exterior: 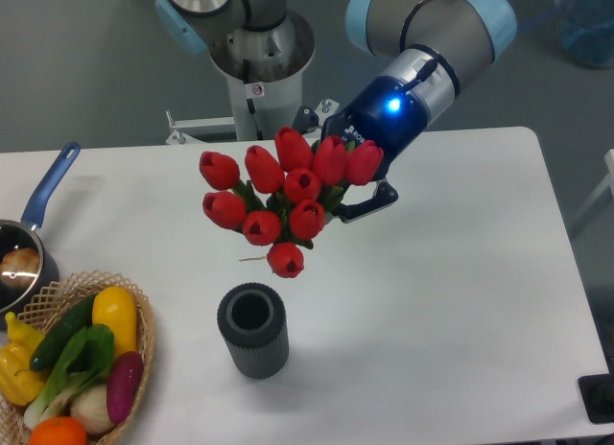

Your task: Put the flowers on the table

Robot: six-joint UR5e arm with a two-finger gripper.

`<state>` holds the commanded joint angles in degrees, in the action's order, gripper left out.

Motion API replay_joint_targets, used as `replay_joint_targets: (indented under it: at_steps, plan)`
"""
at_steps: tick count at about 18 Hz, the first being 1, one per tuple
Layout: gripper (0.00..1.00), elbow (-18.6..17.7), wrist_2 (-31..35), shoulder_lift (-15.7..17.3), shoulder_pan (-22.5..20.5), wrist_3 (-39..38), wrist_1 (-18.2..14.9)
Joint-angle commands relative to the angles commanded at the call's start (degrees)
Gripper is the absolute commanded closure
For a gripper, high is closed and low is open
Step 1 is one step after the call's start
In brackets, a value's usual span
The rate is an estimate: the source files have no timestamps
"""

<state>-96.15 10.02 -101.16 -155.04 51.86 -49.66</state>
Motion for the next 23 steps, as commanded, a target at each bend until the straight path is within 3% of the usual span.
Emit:
replay_joint_targets:
  at_steps: [17, 23]
  plan:
    - [0.57, -0.88, 0.44, 0.18, 0.0, 0.88, 0.35]
    - [0.6, -1.05, 0.97, -0.53, -0.35, 5.45, 0.18]
